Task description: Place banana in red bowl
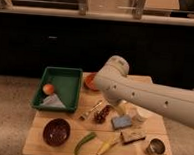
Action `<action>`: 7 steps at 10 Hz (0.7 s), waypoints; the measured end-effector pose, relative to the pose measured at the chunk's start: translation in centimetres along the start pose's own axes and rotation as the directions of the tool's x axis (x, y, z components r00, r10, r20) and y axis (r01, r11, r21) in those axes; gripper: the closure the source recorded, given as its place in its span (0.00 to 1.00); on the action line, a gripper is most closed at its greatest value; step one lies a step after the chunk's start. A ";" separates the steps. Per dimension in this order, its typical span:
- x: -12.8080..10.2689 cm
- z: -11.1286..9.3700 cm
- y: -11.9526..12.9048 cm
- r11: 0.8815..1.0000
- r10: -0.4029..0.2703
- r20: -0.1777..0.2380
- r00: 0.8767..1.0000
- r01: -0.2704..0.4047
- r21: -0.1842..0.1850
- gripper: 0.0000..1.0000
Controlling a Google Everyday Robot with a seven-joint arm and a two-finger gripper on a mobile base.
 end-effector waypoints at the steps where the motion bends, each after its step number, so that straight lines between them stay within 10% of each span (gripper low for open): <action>1: -0.6 0.2 0.9 1.000 -0.003 0.022 1.000 0.003 0.000 0.20; 7: -5.6 2.7 6.1 0.997 -0.068 0.168 0.983 0.071 -0.012 0.20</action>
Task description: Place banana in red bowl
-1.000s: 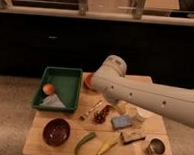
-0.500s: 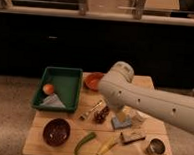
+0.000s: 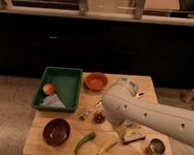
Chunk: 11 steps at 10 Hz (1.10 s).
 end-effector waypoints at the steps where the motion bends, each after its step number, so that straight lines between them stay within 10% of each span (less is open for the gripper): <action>1: -0.3 0.8 0.3 1.000 -0.004 0.024 1.000 0.004 0.002 0.20; 11: -1.0 5.1 3.4 0.999 0.014 0.193 0.981 -0.020 0.028 0.20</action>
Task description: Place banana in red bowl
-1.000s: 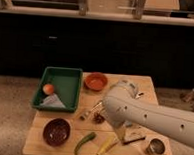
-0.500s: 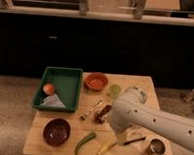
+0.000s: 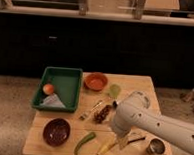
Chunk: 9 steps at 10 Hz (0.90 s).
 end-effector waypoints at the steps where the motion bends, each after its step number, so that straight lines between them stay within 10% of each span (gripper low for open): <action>1: 0.0 0.4 0.2 1.000 0.001 0.005 1.000 -0.001 -0.001 0.20; 9: -1.9 5.0 0.3 1.000 -0.029 0.054 0.998 0.028 0.009 0.20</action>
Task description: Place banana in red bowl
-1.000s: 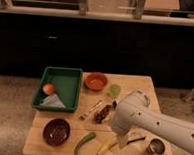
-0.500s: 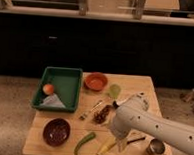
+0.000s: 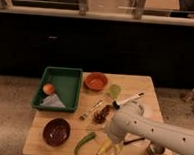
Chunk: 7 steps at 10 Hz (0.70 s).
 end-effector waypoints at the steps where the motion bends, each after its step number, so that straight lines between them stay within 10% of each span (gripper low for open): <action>1: 0.0 0.6 0.2 1.000 0.005 0.003 1.000 -0.005 0.002 0.20; 7: 1.2 4.1 1.8 0.998 0.053 0.033 0.998 -0.052 -0.039 0.20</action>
